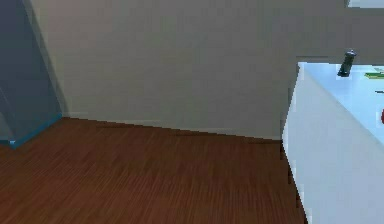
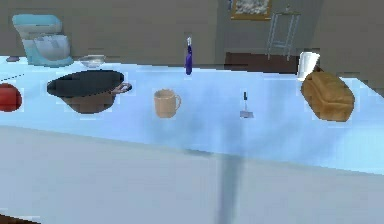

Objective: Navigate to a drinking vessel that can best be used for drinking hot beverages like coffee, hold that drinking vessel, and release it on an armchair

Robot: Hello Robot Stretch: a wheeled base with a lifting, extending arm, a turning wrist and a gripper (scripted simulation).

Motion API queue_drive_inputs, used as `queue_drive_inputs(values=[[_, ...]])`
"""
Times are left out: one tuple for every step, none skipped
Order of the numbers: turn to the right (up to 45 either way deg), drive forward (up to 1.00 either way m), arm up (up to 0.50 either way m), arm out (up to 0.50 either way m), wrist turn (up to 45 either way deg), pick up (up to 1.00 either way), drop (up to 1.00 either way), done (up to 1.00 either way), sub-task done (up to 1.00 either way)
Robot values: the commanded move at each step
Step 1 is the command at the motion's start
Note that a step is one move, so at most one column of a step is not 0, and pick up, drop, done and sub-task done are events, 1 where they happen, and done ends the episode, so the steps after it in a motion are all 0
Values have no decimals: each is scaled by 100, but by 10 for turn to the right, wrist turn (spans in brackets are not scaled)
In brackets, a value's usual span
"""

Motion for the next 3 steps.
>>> queue_drive_inputs(values=[[0, 0, 50, 0, 0, 0, 0, 0, 0], [0, 0, 38, 0, 0, 0, 0, 0, 0], [0, 0, 0, 50, 0, 0, 0, 0, 0]])
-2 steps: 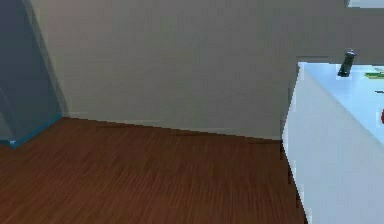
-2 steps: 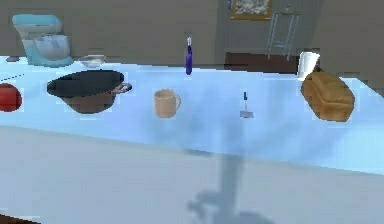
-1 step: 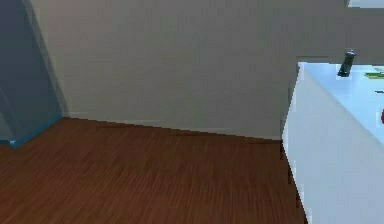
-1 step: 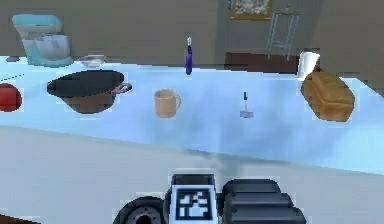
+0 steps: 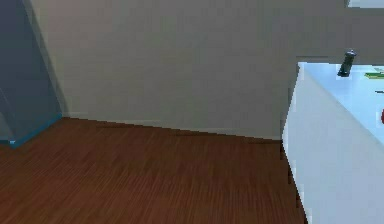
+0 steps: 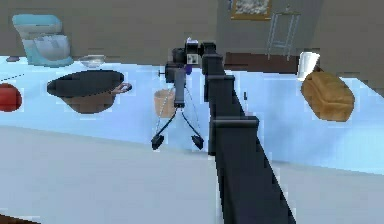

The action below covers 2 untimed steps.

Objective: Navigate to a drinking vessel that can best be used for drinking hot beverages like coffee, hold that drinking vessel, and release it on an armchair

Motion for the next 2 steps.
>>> queue_drive_inputs(values=[[0, 0, 0, 0, 450, 0, 0, 0, 0], [0, 0, 0, 0, 450, 0, 0, 0, 0]])
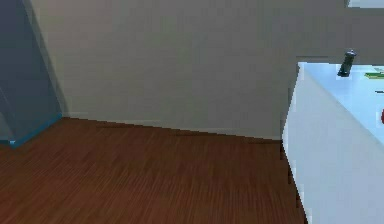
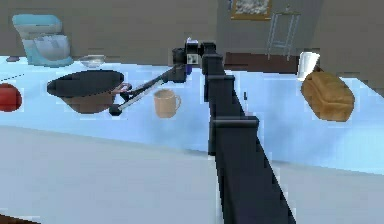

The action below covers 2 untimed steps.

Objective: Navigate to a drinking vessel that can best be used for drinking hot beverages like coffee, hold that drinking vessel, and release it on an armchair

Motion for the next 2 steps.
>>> queue_drive_inputs(values=[[0, 0, 0, 0, 450, 0, 0, 0, 0], [0, 0, 0, 0, 210, 0, 0, 0, 0]])
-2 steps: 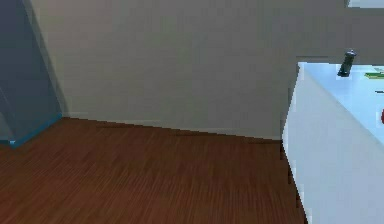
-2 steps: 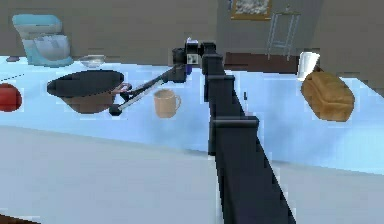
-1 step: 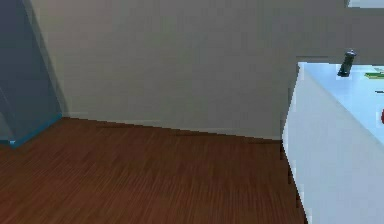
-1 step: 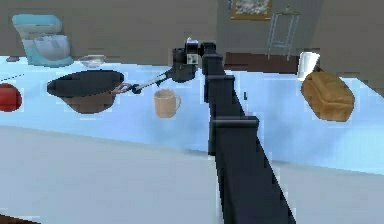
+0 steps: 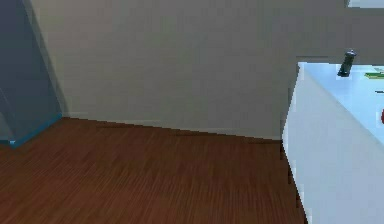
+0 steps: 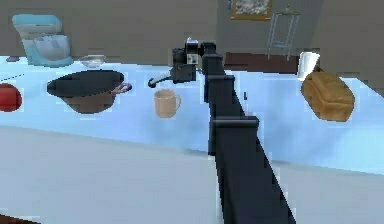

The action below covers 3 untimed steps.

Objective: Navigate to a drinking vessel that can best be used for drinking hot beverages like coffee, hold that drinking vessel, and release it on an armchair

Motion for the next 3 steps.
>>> queue_drive_inputs(values=[[0, 0, -16, 0, 0, 0, 0, 0, 0], [0, 0, 0, 0, 0, 100, 0, 0, 0], [0, 0, 10, 0, 0, 0, 0, 0, 0]])
